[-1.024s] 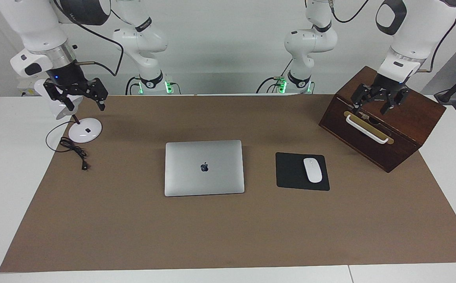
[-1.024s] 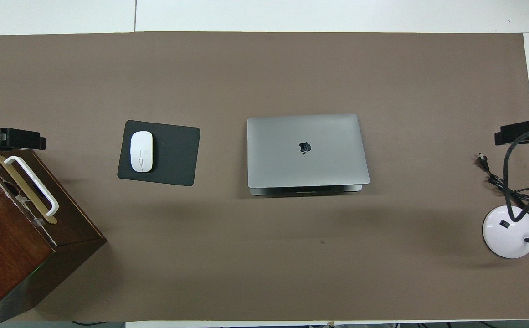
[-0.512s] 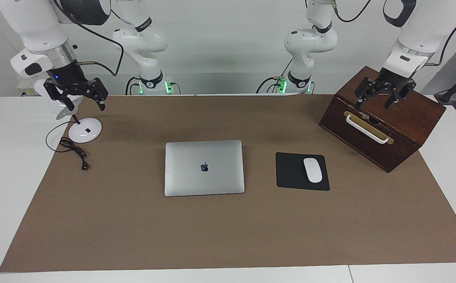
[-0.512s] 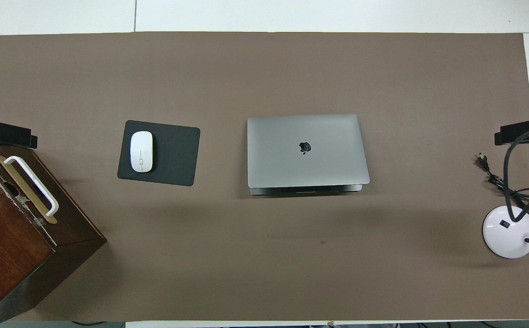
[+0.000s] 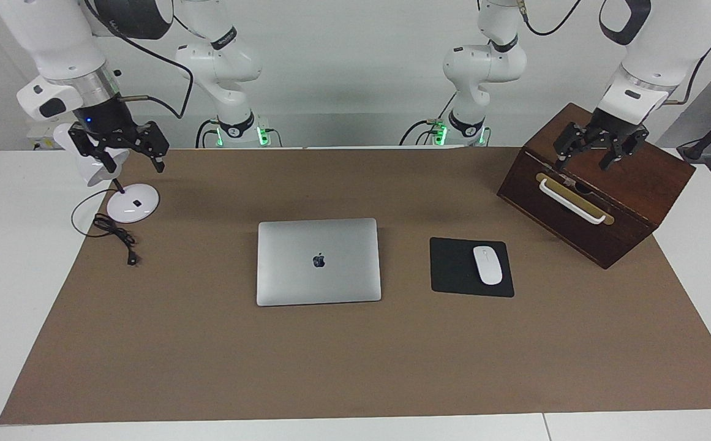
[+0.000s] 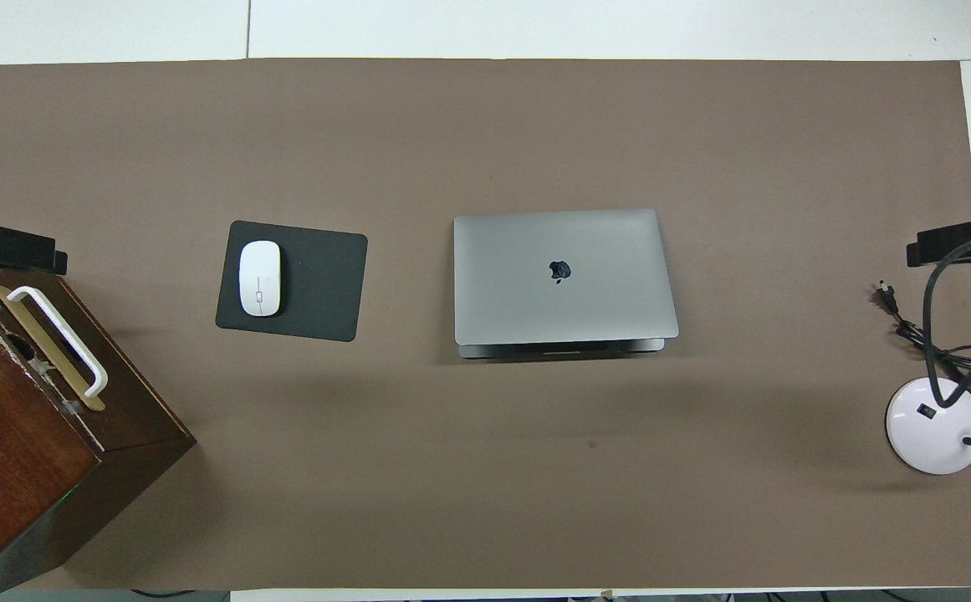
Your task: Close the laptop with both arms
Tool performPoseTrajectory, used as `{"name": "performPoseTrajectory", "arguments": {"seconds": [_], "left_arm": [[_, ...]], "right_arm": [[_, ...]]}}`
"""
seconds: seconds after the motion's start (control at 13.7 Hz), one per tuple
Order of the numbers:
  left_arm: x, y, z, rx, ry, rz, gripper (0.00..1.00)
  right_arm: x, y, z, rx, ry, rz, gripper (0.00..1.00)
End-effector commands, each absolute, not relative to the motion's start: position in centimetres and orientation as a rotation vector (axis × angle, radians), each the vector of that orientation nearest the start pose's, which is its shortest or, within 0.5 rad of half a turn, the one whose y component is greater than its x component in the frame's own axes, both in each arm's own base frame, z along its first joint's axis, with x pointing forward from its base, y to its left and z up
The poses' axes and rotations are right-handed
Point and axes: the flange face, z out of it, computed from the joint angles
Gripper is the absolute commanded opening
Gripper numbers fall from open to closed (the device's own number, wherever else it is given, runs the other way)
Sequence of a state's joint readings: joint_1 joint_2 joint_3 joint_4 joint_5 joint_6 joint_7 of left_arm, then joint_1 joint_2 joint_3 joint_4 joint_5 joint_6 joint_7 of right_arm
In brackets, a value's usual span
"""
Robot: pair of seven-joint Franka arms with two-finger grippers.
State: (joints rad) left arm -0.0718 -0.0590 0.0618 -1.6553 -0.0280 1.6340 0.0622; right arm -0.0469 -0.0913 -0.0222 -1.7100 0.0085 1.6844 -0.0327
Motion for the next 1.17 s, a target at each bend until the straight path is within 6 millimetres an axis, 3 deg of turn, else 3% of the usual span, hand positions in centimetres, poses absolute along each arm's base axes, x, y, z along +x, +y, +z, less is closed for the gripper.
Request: {"name": "performPoseTrajectory", "arguments": {"seconds": [0.0, 1.1], "left_arm": [[54.23, -0.58, 62.7, -3.152, 0.092, -0.034, 1.0], [54.25, -0.6, 62.66, -3.154, 0.089, -0.029, 1.0]], "right_arm": [[52.84, -3.71, 61.87, -3.143, 0.036, -0.111, 1.0], [53.14, -3.89, 60.99, -3.144, 0.021, -0.108, 1.0]]}}
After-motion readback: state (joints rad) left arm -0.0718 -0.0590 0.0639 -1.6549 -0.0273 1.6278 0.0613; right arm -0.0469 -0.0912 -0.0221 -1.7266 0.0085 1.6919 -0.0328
